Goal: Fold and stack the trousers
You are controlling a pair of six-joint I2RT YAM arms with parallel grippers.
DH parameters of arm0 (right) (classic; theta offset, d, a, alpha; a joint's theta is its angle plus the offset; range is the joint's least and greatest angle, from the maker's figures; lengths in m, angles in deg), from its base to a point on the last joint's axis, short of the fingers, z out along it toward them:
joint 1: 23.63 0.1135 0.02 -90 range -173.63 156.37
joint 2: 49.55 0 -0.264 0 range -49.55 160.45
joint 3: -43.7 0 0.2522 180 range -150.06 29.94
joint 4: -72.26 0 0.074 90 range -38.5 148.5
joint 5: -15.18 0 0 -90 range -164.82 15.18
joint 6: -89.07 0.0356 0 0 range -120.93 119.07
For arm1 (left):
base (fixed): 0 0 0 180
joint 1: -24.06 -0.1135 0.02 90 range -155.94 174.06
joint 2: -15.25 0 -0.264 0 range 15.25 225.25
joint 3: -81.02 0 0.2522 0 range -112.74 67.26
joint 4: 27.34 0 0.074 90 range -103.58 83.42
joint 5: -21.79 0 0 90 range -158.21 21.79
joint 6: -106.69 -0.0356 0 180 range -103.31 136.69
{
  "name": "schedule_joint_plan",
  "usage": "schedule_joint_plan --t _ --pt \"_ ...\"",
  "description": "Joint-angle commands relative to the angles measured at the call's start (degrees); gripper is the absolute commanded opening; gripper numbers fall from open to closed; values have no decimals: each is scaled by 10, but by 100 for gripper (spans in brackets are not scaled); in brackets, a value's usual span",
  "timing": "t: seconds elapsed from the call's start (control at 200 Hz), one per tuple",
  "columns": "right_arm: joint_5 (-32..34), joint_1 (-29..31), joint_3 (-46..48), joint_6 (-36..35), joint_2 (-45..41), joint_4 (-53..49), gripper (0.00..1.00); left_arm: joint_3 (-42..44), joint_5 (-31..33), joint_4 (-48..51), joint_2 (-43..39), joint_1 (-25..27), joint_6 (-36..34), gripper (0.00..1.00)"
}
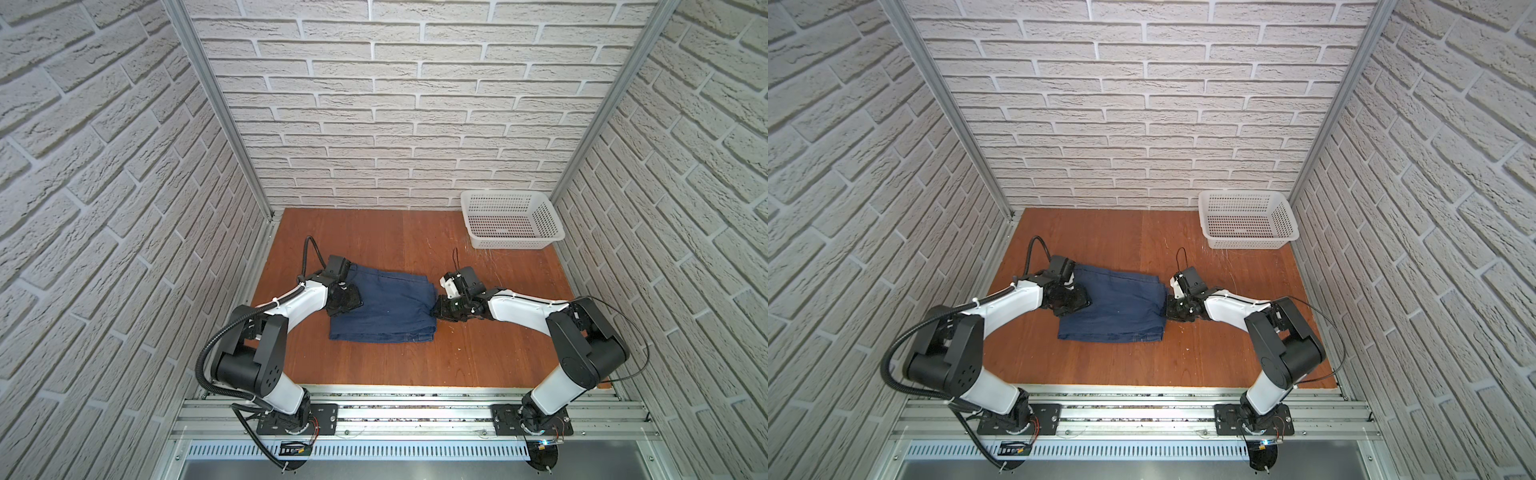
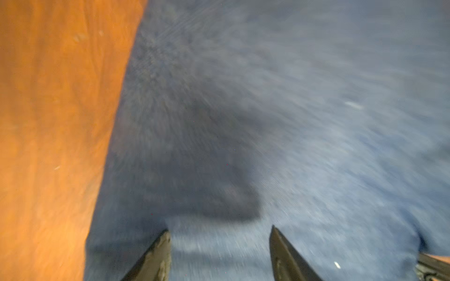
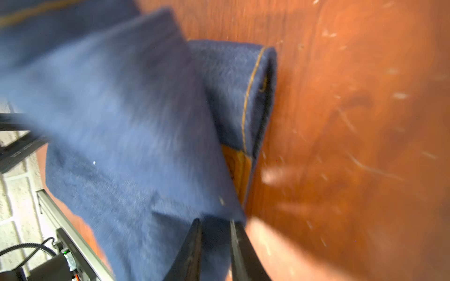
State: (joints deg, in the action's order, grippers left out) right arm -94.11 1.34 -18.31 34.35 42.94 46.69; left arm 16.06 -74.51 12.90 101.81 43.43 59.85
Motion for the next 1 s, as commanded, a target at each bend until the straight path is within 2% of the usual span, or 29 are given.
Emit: schedule_joint_plan --t 0.0,0.13,0.365,0.49,0.665,0.86,0.995 --pt "17 1 -41 -22 -45 -43 25 -37 34 35 -52 24 -15 66" --pt "-11 2 -97 -16 -38 -53 24 -51 51 40 -58 29 -15 67" --pt "-50 -1 -161 24 43 0 22 -69 46 10 -11 13 -20 67" --pt "-61 -6 -166 41 86 33 21 -91 29 -6 17 -3 -24 67" --pt "-30 -28 -164 31 116 39 20 -117 10 -8 45 -7 -27 67" --pt "-34 -54 -153 41 181 58 19 -100 0 -17 53 -6 -23 66" --pt "-50 -56 -154 43 188 59 20 -89 7 -12 48 -7 -28 66"
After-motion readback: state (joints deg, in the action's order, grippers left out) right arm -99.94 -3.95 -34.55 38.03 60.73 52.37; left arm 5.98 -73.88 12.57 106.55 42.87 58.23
